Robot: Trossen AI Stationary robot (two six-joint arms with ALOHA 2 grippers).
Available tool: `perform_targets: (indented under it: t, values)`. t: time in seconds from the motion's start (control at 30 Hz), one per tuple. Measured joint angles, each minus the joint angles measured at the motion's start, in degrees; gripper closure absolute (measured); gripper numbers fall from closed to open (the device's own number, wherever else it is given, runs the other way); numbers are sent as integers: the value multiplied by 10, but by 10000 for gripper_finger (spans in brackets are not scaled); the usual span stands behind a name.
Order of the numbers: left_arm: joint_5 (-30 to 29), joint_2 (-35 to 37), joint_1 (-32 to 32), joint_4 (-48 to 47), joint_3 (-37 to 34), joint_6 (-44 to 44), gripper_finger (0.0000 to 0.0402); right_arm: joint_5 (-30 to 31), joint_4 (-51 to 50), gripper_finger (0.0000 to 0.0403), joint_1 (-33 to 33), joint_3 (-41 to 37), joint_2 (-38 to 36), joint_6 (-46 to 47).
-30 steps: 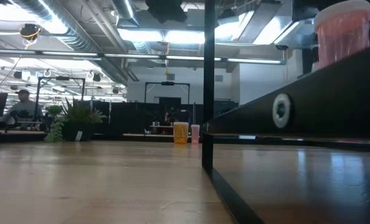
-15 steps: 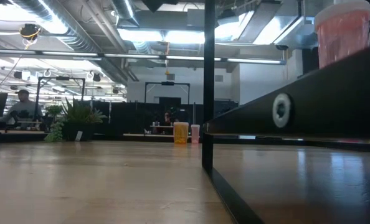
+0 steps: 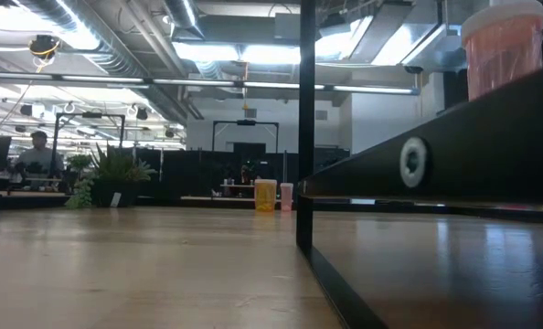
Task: Pick and place medicine bottles onto shelf by color
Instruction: Put the white pill bottle on the shelf aligned with the other white pill bottles
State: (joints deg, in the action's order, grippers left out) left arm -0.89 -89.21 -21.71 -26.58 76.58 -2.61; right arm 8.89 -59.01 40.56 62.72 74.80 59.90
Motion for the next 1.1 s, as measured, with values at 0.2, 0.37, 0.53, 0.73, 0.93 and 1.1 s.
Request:
perform_targets:
  t: [0.2, 0.37, 0.53, 0.73, 0.93, 1.1]
  values:
    - [0, 0, -2, 9, 0, -5, 182, 0, 29, 208, 18, 0, 25, 3]
    - [0, 0, -2, 9, 0, -17, 182, 0, 35, 208, 21, 0, 41, 3]
    - [0, 0, -2, 9, 0, -18, 182, 1, 35, 208, 21, 0, 59, 1]
    - [0, 0, -2, 9, 0, -18, 182, 0, 35, 208, 21, 0, 65, -6]
    - [0, 0, -5, 9, 0, -18, 182, 0, 35, 208, 21, 0, 65, -16]
    - [1, 0, -10, 9, 0, -18, 182, 0, 39, 206, 21, 0, 65, -16]
